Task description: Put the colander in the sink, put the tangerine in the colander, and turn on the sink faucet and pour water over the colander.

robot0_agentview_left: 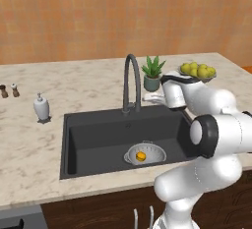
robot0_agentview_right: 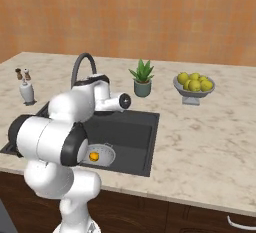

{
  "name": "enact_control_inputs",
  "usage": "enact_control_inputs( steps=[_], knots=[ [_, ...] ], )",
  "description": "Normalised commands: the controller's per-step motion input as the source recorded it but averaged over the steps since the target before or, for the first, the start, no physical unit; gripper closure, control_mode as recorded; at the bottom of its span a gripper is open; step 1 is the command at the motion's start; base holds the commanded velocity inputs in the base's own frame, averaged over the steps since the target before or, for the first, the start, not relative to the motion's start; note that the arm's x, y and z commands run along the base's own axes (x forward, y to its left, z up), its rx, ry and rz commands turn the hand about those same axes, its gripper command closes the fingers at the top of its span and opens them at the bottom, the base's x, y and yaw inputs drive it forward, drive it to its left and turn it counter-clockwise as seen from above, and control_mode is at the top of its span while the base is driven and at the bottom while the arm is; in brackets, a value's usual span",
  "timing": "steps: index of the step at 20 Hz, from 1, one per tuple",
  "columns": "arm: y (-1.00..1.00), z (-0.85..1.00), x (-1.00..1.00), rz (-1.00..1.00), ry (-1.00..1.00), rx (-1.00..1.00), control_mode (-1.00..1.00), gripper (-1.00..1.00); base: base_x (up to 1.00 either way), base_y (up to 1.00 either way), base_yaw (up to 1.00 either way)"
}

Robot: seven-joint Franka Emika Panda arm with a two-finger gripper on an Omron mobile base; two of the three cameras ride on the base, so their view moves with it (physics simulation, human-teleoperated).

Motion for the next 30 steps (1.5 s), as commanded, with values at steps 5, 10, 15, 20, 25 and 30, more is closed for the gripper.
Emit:
enact_control_inputs(
  steps=[5,10,15,20,25,30],
  knots=[
    [0.00,-0.26,0.33,0.00,0.06,0.00,-1.00,-1.00,0.00,0.00,0.00],
    [0.00,-0.16,0.33,0.00,0.01,0.00,-1.00,-1.00,0.00,0.00,0.00],
    [0.01,-0.21,0.19,0.00,0.00,0.00,-1.00,-1.00,0.00,0.00,0.00],
    [0.15,-0.15,0.22,0.00,0.00,0.00,-1.00,-1.00,0.00,0.00,0.00],
    [0.11,-0.05,0.29,-0.04,0.00,0.00,-1.00,-1.00,0.00,0.00,0.00],
    [0.01,-0.17,0.42,-0.04,0.00,0.00,-1.00,-1.00,0.00,0.00,0.00]
  ],
)
